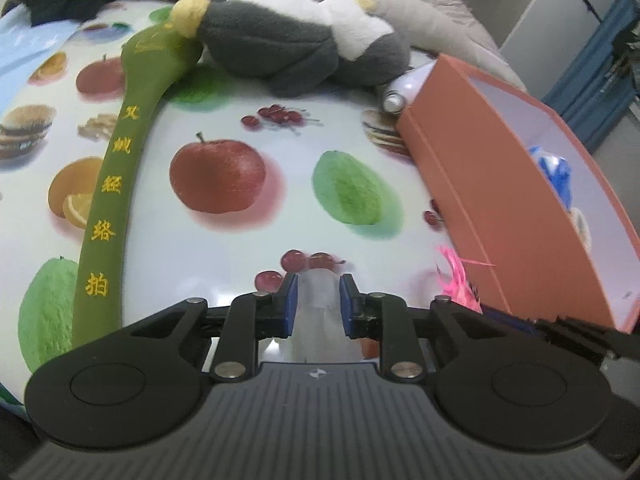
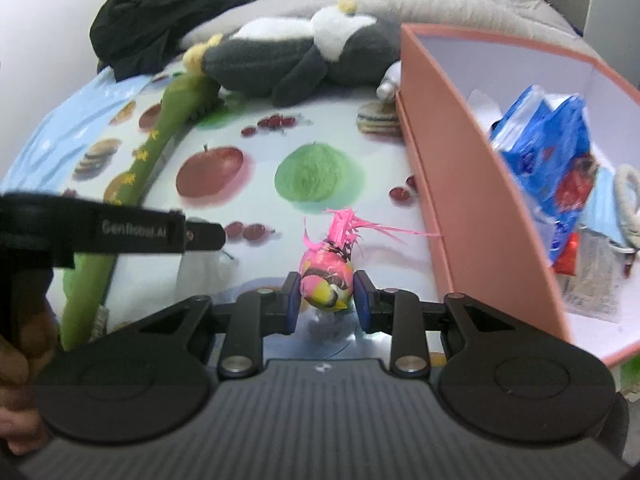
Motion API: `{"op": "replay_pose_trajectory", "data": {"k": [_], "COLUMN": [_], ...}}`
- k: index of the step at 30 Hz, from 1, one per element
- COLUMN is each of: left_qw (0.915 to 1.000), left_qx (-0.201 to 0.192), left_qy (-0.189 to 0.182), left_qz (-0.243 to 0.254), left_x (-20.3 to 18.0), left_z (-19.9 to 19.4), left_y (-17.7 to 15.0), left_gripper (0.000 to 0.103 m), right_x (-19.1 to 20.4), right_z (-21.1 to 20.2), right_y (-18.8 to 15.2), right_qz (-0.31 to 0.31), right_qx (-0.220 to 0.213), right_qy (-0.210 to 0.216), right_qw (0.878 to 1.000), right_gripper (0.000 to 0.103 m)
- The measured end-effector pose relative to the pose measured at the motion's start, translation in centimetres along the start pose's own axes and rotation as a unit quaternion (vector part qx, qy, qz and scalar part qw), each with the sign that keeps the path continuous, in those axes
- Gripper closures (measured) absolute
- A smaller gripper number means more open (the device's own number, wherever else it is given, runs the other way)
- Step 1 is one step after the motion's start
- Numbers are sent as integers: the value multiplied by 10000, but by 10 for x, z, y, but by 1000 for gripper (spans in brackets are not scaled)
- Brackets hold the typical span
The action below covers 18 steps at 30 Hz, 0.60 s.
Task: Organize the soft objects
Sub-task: 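Lift the pink toy with the right gripper while the left gripper lifts the clear cup, then carry the pink toy and clear cup over the pink box with both grippers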
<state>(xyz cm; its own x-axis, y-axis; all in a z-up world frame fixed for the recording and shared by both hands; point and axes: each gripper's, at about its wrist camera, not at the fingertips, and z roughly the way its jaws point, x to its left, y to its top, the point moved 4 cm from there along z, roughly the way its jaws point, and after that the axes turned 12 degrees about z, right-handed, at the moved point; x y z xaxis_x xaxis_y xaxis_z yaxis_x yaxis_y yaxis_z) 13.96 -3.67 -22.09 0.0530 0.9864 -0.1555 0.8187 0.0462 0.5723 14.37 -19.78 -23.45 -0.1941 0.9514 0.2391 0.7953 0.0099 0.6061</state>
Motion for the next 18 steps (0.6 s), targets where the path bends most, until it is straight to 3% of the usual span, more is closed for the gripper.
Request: {"op": "replay_pose_trajectory", "data": {"k": [18], "left_qw": [9972], "left_qx": [-454], "left_qy": [-278], "left_qz": [522], "left_x": [-41], "left_z": [-91], "left_y": [15], "left_gripper": [77], "right_x": [3], "right_z": [-99], "right_y": [17], "right_qz": [171], "right_qx": [-795], "right_qy": [-7], "right_qw": [9967], "right_gripper": [71]}}
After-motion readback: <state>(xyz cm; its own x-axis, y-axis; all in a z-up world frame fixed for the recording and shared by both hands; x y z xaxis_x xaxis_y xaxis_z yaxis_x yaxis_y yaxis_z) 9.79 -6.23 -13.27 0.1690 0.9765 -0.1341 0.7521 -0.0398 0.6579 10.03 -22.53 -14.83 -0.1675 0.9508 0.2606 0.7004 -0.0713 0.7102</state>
